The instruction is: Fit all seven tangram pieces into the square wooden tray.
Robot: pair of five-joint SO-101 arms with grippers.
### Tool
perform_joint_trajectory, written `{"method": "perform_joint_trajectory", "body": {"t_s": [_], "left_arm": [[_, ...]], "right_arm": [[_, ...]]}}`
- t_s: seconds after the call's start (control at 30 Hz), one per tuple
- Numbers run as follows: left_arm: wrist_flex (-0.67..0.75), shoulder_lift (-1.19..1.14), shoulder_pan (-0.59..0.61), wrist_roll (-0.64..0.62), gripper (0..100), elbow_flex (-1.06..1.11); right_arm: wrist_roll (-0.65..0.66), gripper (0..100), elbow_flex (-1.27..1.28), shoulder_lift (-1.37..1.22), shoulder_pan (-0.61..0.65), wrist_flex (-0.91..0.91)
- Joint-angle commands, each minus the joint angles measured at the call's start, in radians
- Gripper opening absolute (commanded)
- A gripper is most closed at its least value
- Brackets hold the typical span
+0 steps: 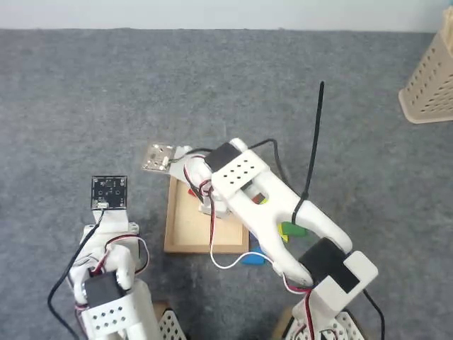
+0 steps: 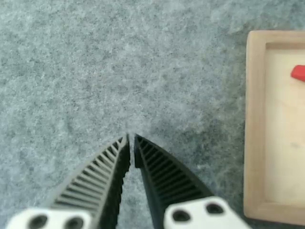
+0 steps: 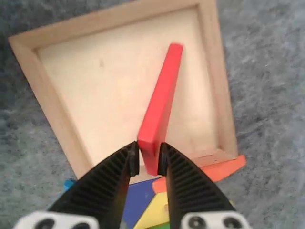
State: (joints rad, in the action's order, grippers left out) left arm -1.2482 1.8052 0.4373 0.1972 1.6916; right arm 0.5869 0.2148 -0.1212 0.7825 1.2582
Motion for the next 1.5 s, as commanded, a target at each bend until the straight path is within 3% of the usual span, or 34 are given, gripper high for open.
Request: {"method": "perform_joint_trajectory", "body": {"t_s": [0.0, 0.33, 0.53, 0.8, 1.17, 1.33, 1.47], "left_arm": [[-0.008, 0.014, 0.005, 0.005, 1, -0.007], [-0.008, 0.014, 0.005, 0.005, 1, -0.007], [-0.008, 0.014, 0.005, 0.005, 1, -0.007], [-0.008, 0.014, 0.005, 0.005, 1, -0.007], [-0.008, 0.014, 0.005, 0.005, 1, -0.007], [-0.008, 0.014, 0.005, 0.005, 1, -0.007], [-0.008, 0.014, 0.005, 0.005, 1, -0.007]], "right_arm": [[-0.014, 6.3, 0.061, 0.108, -0.008, -0.015], [-0.015, 6.3, 0.328, 0.323, -0.013, -0.147], [-0.155, 6.2, 0.425, 0.24, -0.013, -0.334], [-0.222, 6.2, 0.284, -0.002, -0.024, -0.398], [-0.295, 6.2, -0.038, -0.223, -0.252, -0.328], [-0.304, 6.2, -0.071, -0.22, -0.269, -0.306], [-0.387, 6.7, -0.068, -0.099, -0.269, -0.226]]}}
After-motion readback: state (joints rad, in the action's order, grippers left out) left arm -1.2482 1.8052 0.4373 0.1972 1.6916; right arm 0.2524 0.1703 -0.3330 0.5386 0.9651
